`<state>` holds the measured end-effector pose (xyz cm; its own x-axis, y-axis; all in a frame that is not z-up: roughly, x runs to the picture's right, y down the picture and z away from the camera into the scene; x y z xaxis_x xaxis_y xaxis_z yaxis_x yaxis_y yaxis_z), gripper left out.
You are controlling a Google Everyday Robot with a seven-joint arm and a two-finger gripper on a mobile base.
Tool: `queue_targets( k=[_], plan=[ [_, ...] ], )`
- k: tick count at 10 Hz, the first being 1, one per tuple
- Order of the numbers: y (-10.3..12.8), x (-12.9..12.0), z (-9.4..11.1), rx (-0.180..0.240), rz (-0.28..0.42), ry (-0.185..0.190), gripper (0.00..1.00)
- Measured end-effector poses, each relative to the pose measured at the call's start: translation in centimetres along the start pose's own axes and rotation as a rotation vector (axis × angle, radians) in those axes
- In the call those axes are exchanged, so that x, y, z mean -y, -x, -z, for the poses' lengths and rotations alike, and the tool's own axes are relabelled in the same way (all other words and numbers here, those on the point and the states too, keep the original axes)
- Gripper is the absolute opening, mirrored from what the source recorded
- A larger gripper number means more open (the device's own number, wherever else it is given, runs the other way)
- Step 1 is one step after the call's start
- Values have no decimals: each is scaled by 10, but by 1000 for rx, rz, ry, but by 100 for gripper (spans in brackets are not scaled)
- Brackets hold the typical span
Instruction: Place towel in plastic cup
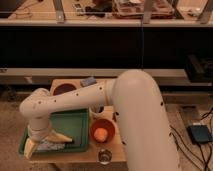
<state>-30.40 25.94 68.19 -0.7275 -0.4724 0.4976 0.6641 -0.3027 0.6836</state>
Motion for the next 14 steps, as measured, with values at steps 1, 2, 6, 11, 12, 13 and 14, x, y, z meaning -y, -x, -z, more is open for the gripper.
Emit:
queue_targets(
  k=[1, 2, 6, 11, 12, 13, 14],
  plan=[
    [3, -3, -2, -4, -112, 1, 80],
    [6, -4, -3, -9, -218, -2, 80],
    [9, -6, -5, -11, -324, 1, 80],
    [4, 9, -23, 52, -410, 289, 80],
    [5, 6, -25, 39, -462, 286, 80],
    [6, 3, -26, 25, -489, 252, 80],
    [6, -2, -25, 17, -507, 222, 80]
  ],
)
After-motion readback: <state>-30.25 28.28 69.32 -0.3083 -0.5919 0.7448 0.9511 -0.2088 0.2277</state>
